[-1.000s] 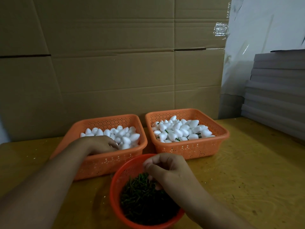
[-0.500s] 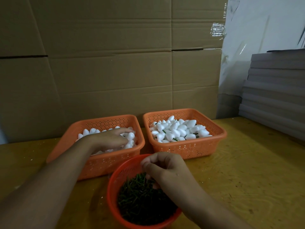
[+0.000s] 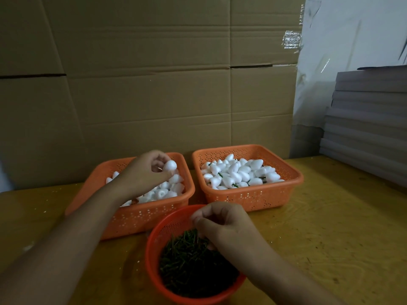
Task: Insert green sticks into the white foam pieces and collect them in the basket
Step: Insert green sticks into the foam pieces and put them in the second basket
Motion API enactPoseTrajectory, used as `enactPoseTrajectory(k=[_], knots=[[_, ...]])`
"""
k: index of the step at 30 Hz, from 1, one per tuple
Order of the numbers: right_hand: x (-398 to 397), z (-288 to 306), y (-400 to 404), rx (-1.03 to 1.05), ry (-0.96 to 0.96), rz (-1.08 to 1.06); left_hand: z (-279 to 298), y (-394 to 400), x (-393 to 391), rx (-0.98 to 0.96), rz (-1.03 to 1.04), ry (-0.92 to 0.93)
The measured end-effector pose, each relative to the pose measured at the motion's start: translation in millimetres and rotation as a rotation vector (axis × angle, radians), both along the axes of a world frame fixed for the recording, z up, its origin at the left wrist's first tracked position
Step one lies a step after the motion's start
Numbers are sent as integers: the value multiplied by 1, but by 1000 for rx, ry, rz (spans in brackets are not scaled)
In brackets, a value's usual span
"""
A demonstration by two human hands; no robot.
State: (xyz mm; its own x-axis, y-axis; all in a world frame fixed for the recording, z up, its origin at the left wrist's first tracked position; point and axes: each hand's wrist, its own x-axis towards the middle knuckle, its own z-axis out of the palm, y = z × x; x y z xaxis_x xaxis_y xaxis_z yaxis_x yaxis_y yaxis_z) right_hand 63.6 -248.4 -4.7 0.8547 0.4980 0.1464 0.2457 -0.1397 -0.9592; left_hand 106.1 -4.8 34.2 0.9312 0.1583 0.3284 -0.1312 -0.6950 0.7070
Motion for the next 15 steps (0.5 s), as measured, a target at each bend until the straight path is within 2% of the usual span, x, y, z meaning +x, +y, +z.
enactPoseTrajectory(k=[6,11,15], knots=[[4,-9,-7,-488,-523,81,6,-36,-42,-150,-181,-143],[0,-14,-7,-785,-587,202,2,-59,-68,-205,-343,-152],[0,-14,-6,-830,-623,246,-3,-67,-72,-168,-390,-127]])
